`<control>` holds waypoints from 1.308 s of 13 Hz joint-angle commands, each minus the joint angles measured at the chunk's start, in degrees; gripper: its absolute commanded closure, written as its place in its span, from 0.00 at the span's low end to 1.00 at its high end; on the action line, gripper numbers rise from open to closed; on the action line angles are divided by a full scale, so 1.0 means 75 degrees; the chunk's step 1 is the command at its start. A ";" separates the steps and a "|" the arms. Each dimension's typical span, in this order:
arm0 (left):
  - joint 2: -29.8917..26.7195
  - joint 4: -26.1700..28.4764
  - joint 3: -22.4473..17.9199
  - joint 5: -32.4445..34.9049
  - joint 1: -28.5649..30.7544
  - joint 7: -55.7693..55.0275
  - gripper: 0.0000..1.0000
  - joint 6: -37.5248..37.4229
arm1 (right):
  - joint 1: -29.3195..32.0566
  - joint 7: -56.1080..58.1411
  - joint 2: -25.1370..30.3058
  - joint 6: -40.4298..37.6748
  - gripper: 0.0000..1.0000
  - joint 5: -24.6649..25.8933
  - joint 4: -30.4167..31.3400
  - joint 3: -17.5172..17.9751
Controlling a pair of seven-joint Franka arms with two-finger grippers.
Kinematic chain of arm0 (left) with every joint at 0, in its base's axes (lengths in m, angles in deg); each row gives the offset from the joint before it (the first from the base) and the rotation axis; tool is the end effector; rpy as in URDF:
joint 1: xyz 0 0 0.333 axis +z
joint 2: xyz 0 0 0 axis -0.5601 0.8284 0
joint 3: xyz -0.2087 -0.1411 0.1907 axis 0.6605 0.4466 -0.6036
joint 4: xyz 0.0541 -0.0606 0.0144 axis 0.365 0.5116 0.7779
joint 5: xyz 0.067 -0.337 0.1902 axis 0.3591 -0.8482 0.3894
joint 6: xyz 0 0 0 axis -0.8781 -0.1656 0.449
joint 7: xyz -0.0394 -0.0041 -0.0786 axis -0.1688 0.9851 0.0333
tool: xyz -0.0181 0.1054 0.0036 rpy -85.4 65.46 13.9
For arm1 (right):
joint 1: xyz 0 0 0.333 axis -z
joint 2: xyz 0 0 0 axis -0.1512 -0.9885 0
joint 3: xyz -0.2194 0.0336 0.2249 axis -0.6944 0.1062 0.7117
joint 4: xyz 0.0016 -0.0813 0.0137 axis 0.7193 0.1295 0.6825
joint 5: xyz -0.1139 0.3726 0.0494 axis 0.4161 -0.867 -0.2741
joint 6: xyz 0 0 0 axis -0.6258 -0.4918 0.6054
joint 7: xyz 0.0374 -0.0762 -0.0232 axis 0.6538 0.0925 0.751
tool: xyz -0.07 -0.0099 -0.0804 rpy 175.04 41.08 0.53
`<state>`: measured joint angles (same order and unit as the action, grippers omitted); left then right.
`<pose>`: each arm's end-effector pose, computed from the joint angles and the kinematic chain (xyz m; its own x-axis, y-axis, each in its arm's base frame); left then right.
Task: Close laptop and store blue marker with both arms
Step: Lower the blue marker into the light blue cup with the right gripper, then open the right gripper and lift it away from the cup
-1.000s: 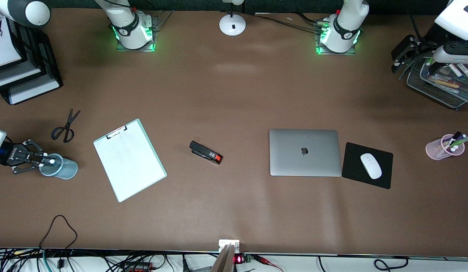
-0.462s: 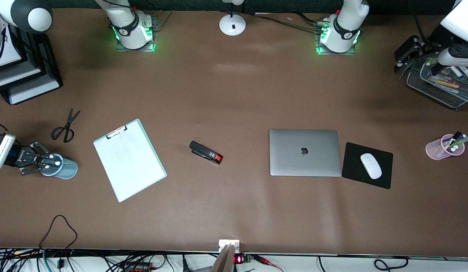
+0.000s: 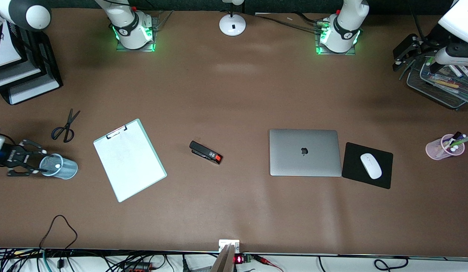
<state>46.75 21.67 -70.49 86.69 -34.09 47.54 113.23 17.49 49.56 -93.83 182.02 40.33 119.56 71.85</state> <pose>0.5077 -0.0654 0.6774 0.9979 -0.0563 0.0320 -0.0560 -0.9984 -0.0090 0.6736 -0.2963 0.2881 0.3021 0.6660 0.6821 0.9478 -0.2862 -0.1403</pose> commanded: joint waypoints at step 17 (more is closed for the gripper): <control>-0.0110 0.0471 -0.0068 -0.0045 -0.0009 0.0026 0.00 0.0432 | -0.3126 -0.9222 0.2822 -0.0892 0.00 0.3153 0.0075 0.0055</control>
<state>46.60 24.55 -70.74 86.69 -34.30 47.48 115.59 -3.84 -11.00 -74.42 175.68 60.97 119.16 72.59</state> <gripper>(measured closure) 0.000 0.000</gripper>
